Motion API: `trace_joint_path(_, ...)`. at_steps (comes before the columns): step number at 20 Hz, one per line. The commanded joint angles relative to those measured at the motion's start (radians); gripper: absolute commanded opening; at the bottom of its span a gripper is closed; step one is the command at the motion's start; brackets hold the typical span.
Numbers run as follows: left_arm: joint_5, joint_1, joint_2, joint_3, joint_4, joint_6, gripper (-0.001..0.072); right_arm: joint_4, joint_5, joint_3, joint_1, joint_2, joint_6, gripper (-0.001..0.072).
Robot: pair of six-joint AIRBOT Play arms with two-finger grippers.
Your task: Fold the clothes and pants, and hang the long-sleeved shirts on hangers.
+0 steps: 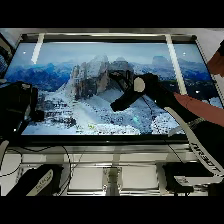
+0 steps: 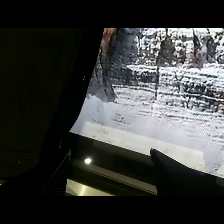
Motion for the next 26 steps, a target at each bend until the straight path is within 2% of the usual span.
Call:
trace_joint_path(1,0.0,0.0,0.0,0.0,0.0,0.0,0.0569,0.003,0.003,0.0,0.001,-0.002,0.0,0.0034)
trace_joint_path(19,0.018,0.0,0.0,0.0,0.002,0.0,0.0569,0.003,0.035,0.0,0.001,-0.002,0.018,0.0033)
trace_joint_path(23,0.118,0.002,0.0,0.0,0.022,0.001,0.0569,0.005,0.033,0.0,0.001,-0.002,0.031,0.0033)
trace_joint_path(26,0.226,0.083,-0.001,0.003,0.156,-0.004,0.0568,0.013,0.032,0.0,0.001,-0.002,0.044,0.0033)
